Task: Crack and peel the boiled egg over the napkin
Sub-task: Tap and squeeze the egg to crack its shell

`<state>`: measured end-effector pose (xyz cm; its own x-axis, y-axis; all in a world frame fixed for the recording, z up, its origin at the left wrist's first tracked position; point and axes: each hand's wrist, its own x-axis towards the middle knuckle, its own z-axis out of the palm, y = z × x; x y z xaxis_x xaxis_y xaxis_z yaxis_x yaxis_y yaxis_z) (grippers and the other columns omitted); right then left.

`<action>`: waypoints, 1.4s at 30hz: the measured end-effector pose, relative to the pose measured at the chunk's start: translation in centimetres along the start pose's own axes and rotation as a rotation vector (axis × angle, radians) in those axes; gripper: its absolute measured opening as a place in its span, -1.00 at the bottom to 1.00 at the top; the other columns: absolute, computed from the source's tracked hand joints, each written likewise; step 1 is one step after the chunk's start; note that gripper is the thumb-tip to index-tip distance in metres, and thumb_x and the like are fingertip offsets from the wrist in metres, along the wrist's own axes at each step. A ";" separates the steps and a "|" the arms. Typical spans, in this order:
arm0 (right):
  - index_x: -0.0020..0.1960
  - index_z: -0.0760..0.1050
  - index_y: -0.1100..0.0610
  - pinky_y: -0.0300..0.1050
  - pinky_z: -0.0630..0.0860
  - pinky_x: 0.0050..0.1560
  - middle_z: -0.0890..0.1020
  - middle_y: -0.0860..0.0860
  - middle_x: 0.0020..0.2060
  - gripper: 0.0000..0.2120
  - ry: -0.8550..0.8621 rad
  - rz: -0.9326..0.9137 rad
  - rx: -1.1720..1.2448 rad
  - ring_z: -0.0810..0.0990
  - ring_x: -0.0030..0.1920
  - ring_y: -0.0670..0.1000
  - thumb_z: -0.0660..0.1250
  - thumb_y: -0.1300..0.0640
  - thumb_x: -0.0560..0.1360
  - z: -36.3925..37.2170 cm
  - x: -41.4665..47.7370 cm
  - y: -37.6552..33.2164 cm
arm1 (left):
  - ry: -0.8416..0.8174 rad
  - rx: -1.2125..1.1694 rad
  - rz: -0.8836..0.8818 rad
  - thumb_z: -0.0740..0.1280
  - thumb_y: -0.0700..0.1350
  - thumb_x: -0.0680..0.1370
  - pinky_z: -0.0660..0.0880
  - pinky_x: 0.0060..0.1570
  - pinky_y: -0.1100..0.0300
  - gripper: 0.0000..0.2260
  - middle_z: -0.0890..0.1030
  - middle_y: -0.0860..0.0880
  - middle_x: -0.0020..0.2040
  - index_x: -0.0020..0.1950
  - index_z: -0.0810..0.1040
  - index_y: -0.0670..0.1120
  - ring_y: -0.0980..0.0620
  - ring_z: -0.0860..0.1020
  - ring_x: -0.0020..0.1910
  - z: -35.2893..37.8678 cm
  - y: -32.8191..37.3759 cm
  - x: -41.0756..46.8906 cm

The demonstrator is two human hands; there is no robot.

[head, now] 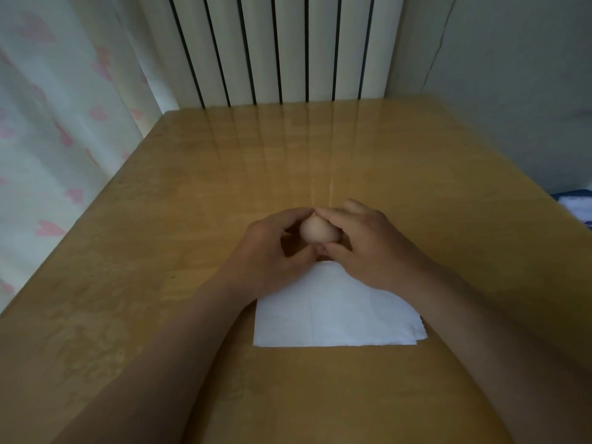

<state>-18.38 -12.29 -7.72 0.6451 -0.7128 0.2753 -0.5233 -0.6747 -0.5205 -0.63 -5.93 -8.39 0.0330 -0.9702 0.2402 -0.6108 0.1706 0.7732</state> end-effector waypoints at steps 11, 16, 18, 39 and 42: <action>0.29 0.56 0.11 0.00 0.66 -0.03 0.71 0.07 0.11 -0.66 0.004 0.239 0.849 0.72 0.06 0.05 0.40 0.24 0.53 -1.1 -0.2 0.4 | 0.070 -0.419 -0.097 0.53 -0.23 0.42 0.64 -0.02 0.18 -0.66 0.72 -0.04 0.04 0.18 0.62 -0.15 0.03 0.72 -0.03 -0.7 0.5 0.1; 0.23 0.60 0.11 -0.03 0.65 0.06 0.71 0.07 0.11 -0.65 0.043 0.217 0.836 0.72 0.07 0.02 0.45 0.31 0.47 -1.2 -0.3 0.4 | 0.045 -0.400 -0.097 0.50 -0.18 0.48 0.64 0.00 0.18 -0.69 0.71 0.03 0.10 0.20 0.64 -0.01 0.06 0.72 0.00 -0.7 1.0 0.1; 0.21 0.62 0.08 -0.02 0.64 0.13 0.70 0.05 0.11 -0.65 0.053 0.212 0.784 0.72 0.07 -0.01 0.48 0.30 0.46 -1.3 -0.4 0.3 | 0.030 -0.404 -0.096 0.50 -0.19 0.48 0.64 0.02 0.16 -0.71 0.73 0.04 0.09 0.18 0.65 0.01 0.06 0.72 0.01 -0.7 1.1 0.0; 0.14 0.65 0.09 -0.12 0.63 0.10 0.74 0.01 0.03 -0.70 0.087 0.243 0.800 0.72 0.06 -0.05 0.47 0.32 0.45 -1.6 -0.4 -0.6 | 0.029 -0.500 -0.156 0.51 -0.29 0.45 0.64 0.06 0.04 -0.65 0.74 -0.03 0.09 0.21 0.66 -0.09 -0.01 0.73 0.02 -0.7 1.0 0.0; 0.13 0.65 0.10 -0.15 0.64 0.05 0.73 0.00 0.02 -0.71 0.095 0.234 0.771 0.72 0.03 -0.06 0.47 0.33 0.45 -1.6 -0.5 -0.8 | 0.031 -0.528 -0.152 0.51 -0.34 0.43 0.65 0.05 0.02 -0.65 0.75 -0.06 0.05 0.18 0.67 -0.12 -0.05 0.73 0.01 -0.8 0.9 0.0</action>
<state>-19.16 -11.70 -6.10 0.4986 -0.8555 0.1395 -0.0857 -0.2088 -0.9742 -0.60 -5.63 -7.20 0.1177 -0.9865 0.1136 -0.1181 0.0997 0.9880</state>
